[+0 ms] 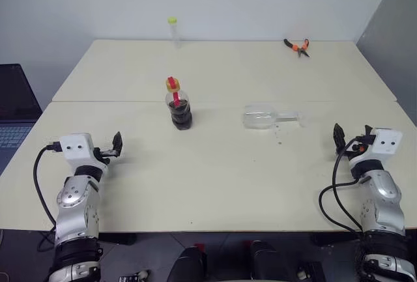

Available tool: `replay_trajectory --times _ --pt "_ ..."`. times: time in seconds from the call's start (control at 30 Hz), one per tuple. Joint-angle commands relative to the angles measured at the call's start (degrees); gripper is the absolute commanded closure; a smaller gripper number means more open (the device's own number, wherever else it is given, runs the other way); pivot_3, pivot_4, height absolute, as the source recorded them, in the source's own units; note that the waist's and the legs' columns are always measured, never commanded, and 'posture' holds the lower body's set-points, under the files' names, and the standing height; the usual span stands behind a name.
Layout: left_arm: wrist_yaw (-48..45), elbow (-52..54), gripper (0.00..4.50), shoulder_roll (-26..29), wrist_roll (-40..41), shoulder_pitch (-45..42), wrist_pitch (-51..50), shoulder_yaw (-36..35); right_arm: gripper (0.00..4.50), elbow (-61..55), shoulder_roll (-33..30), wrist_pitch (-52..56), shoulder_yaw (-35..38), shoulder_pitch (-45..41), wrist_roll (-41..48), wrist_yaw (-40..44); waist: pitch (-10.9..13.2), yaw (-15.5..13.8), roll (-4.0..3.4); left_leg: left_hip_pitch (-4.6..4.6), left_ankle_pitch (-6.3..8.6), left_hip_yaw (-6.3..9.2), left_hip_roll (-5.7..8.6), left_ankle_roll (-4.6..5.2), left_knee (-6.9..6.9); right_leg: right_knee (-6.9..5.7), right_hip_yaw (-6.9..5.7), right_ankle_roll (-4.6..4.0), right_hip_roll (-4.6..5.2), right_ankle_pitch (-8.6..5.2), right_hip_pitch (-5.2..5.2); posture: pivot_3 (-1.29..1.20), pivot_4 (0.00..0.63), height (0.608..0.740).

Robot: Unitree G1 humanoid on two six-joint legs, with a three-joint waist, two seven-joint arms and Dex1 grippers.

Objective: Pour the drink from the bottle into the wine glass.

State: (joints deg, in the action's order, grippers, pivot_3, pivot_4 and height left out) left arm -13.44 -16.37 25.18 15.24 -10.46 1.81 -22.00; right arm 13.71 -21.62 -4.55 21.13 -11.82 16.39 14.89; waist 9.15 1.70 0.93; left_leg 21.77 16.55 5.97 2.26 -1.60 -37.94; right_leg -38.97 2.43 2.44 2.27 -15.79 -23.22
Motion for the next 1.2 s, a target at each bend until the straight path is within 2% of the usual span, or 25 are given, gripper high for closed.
replay_trajectory --times 0.03,0.33,0.43,0.57,0.77,0.9,1.2 --pt "-0.3 0.2 0.05 1.2 -1.6 -0.9 3.1 -0.2 0.00 -2.8 -0.7 -0.5 0.2 0.4 -0.4 0.1 0.0 0.0 0.00 0.00 0.00 0.00 0.00 0.00 0.00 0.00 0.00 0.00 0.00 0.00 0.00 0.00 0.150 0.740" --pt "-3.8 -0.5 0.05 2.3 -1.9 -0.9 3.4 0.8 0.00 -7.8 -0.8 1.2 -0.7 3.1 0.6 1.6 0.0 0.0 0.00 0.00 0.00 0.00 0.00 0.00 0.00 0.00 0.00 0.00 0.00 0.00 0.00 0.00 0.150 0.740" --pt "-10.9 2.0 0.05 2.3 1.2 1.0 5.4 1.5 0.00 -15.1 -1.6 3.8 -2.3 6.4 2.7 5.3 0.0 0.0 -0.01 0.01 0.00 0.02 -0.01 0.00 0.01 0.01 -0.01 0.00 0.00 0.00 0.00 0.00 0.150 0.740" --pt "-14.3 3.6 0.05 1.4 3.2 1.3 5.0 2.1 0.00 -24.5 -2.9 8.8 -4.4 10.9 5.8 9.6 0.0 0.0 -0.02 0.01 0.00 0.03 -0.02 0.01 -0.02 0.02 -0.01 0.00 0.03 0.00 0.02 0.00 0.150 0.740" --pt "-18.4 5.2 0.05 1.1 3.2 -1.5 2.8 6.4 0.00 -42.5 -9.6 20.6 -9.8 18.9 15.2 19.4 0.0 -0.1 -0.02 0.03 0.01 0.13 -0.01 0.01 -0.03 0.03 -0.09 0.01 0.02 -0.01 0.06 0.00 0.150 0.740" --pt "-19.7 4.0 0.05 0.3 2.3 -5.7 -0.5 10.2 0.00 -49.3 -14.5 28.3 -10.8 17.8 22.2 22.5 0.0 -0.1 0.00 0.03 0.01 0.16 0.00 0.02 -0.04 0.04 -0.14 0.01 -0.04 -0.01 0.09 0.00 0.150 0.740" --pt "-20.6 -4.7 0.05 -3.1 0.3 -14.4 -0.4 14.0 0.00 -52.2 -15.0 31.2 -13.4 13.7 21.7 21.3 0.0 -0.2 0.06 0.05 0.00 0.16 0.04 0.01 -0.05 0.05 -0.16 0.02 -0.08 -0.01 0.08 0.00 0.150 0.740"
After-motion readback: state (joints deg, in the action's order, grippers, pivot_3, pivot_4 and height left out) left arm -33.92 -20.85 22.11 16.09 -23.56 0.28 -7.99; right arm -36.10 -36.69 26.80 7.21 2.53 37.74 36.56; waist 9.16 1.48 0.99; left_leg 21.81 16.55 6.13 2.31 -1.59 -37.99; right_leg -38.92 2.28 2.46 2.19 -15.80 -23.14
